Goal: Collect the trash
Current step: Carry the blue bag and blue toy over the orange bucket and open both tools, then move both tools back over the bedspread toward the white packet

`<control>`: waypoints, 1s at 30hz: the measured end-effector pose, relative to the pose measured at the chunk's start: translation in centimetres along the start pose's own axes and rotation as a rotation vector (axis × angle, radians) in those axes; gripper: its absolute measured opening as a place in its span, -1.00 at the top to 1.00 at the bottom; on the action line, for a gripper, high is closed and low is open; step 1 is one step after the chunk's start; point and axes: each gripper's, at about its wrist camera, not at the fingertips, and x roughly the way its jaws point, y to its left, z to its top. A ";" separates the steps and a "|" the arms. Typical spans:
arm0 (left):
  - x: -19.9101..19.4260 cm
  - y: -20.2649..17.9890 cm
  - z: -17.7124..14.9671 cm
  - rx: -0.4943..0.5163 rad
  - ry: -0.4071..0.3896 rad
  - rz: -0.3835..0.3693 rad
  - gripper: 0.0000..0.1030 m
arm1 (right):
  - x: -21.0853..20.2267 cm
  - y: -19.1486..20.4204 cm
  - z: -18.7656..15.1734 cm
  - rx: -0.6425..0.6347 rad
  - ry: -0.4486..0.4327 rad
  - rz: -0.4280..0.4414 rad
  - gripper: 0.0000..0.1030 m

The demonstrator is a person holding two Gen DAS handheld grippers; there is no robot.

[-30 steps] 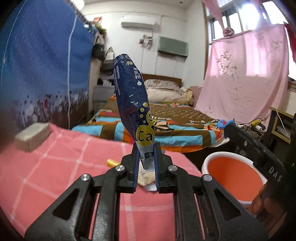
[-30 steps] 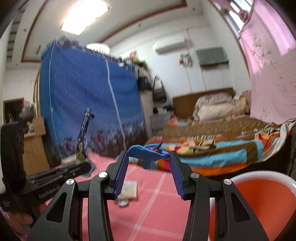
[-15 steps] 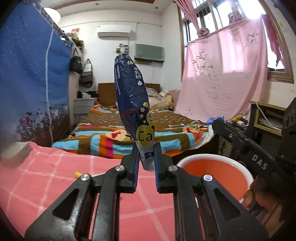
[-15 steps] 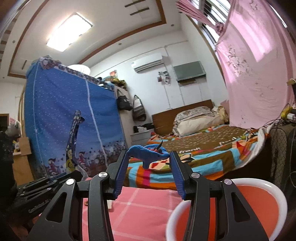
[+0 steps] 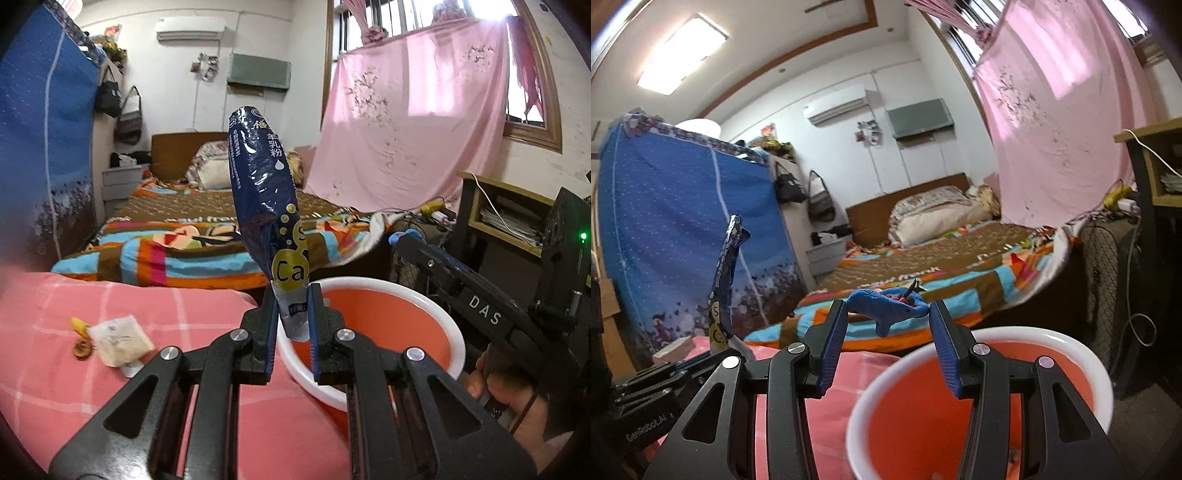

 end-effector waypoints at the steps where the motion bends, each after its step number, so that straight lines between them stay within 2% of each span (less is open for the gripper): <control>1: 0.2 -0.4 0.0 0.000 0.005 -0.004 0.65 | 0.0 -0.3 0.0 0.005 0.005 -0.005 0.12; 13: 3.1 -2.5 -0.9 -0.018 0.138 -0.075 0.64 | 0.1 -2.6 -0.1 0.061 0.083 -0.048 0.12; 20: 4.2 -3.0 -1.2 -0.030 0.191 -0.082 0.62 | 0.1 -3.3 -0.1 0.081 0.111 -0.062 0.08; 30: 4.2 -3.0 -1.4 -0.042 0.213 -0.071 0.37 | 0.2 -3.5 -0.1 0.090 0.117 -0.066 -0.01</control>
